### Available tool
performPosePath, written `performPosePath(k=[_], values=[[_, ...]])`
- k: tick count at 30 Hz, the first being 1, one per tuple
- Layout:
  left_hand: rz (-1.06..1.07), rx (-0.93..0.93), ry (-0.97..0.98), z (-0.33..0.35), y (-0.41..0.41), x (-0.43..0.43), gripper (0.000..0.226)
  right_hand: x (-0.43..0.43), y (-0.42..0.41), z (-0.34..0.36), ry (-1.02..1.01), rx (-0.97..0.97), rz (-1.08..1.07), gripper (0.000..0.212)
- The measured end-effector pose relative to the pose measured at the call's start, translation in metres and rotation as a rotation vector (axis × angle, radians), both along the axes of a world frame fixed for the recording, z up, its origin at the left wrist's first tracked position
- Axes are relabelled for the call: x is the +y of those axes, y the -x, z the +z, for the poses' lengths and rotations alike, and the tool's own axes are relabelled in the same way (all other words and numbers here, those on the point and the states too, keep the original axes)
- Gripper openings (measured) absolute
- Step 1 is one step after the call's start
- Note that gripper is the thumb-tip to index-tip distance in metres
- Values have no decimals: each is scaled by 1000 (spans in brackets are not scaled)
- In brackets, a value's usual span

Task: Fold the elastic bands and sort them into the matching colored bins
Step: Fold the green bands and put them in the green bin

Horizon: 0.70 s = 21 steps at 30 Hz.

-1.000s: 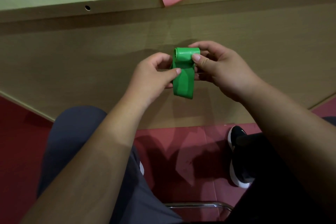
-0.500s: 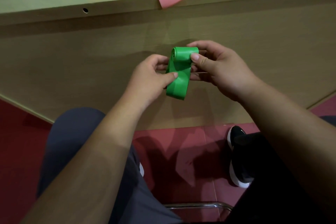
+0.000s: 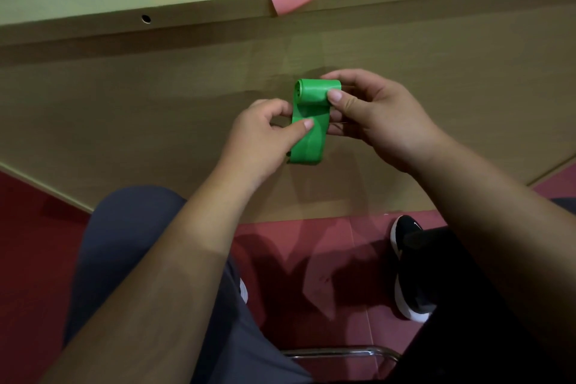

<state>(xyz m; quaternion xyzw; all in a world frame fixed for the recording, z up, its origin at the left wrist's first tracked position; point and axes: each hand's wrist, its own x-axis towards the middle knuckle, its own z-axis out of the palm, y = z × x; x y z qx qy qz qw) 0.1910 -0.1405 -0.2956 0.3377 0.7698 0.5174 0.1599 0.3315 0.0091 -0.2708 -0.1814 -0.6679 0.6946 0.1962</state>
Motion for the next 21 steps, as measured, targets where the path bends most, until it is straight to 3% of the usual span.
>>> performPosePath(k=[21], values=[[-18,-7,44,2,7,-1,16,1,-6,5,-64,-49,16,21]])
